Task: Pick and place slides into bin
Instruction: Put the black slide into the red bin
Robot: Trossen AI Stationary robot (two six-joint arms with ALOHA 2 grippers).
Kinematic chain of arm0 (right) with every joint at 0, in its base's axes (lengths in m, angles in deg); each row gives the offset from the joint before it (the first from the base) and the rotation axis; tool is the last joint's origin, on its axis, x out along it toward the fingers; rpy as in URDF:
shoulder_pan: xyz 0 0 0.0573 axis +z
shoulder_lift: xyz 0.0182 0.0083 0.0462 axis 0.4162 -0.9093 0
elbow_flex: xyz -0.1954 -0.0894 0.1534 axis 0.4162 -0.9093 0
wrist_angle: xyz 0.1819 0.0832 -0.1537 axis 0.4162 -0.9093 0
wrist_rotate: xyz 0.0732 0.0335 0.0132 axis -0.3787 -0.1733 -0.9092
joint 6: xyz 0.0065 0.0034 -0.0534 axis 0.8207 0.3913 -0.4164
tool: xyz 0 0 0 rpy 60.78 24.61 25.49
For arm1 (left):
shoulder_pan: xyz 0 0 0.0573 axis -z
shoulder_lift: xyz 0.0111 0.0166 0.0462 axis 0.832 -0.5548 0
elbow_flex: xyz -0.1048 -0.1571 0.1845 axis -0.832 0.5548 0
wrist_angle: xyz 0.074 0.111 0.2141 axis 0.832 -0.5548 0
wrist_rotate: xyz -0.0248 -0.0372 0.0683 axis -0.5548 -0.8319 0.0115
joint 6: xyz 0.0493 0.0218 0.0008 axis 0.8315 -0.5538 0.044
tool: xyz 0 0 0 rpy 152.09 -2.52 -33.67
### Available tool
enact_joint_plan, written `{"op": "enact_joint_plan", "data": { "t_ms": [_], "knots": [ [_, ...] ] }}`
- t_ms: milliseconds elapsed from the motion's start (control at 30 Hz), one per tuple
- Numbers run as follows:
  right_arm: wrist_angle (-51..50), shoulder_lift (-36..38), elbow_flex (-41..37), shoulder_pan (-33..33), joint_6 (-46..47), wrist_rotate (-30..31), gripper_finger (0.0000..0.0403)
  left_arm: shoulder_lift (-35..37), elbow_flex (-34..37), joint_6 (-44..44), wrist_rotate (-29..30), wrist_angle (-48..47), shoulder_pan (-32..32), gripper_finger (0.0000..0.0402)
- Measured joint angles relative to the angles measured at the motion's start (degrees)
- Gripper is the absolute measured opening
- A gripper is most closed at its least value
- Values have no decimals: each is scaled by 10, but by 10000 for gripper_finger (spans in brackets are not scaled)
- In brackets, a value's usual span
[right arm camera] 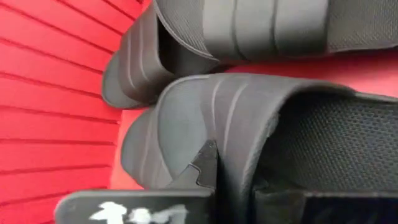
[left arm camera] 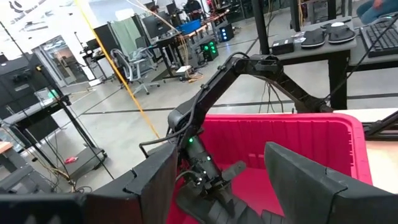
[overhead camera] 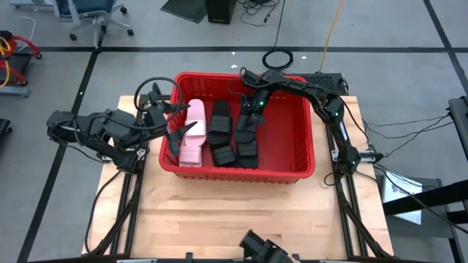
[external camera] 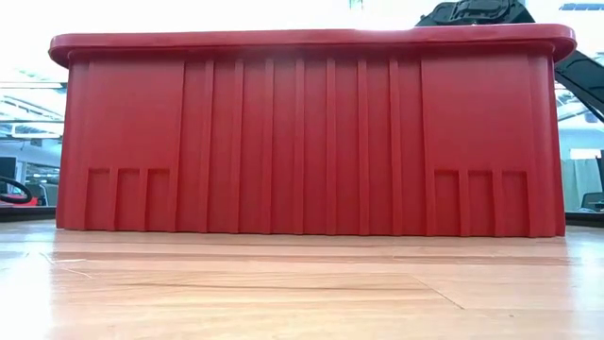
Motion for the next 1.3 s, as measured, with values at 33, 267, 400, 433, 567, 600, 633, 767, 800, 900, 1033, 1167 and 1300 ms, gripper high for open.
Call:
{"op": "enact_joint_plan", "data": {
  "t_ms": [33,267,400,433,567,600,633,767,800,900,1033,1167,1300],
  "knots": [
    [-2,0,0,0,-3,1,4,0,0,-1,-2,0,0,248],
    [42,0,-14,16,2,0,4,0,0,-2,-4,1,0,248],
    [67,1,-29,31,0,-1,4,0,0,-2,-4,3,0,248],
    [73,0,-32,32,0,0,4,0,0,-1,-4,3,0,248],
    [89,0,-32,35,0,-3,4,0,0,0,-4,4,0,248],
    [95,0,-32,35,0,-3,4,0,0,0,-4,4,0,248],
    [100,0,-32,35,0,-2,4,0,0,0,-4,4,0,248],
    [118,0,-32,37,-22,-1,6,0,0,-1,-4,4,0,248],
    [123,0,-32,37,-21,-1,9,0,0,-1,-4,4,0,248],
    [135,0,-33,37,-12,0,26,0,0,-2,-4,4,0,248],
    [147,0,-33,37,1,20,56,0,0,-1,-4,4,0,248],
    [150,0,-33,38,1,42,96,0,0,0,-4,4,0,248],
    [158,0,-33,38,0,44,139,0,0,0,-4,4,0,248]
  ]
}}
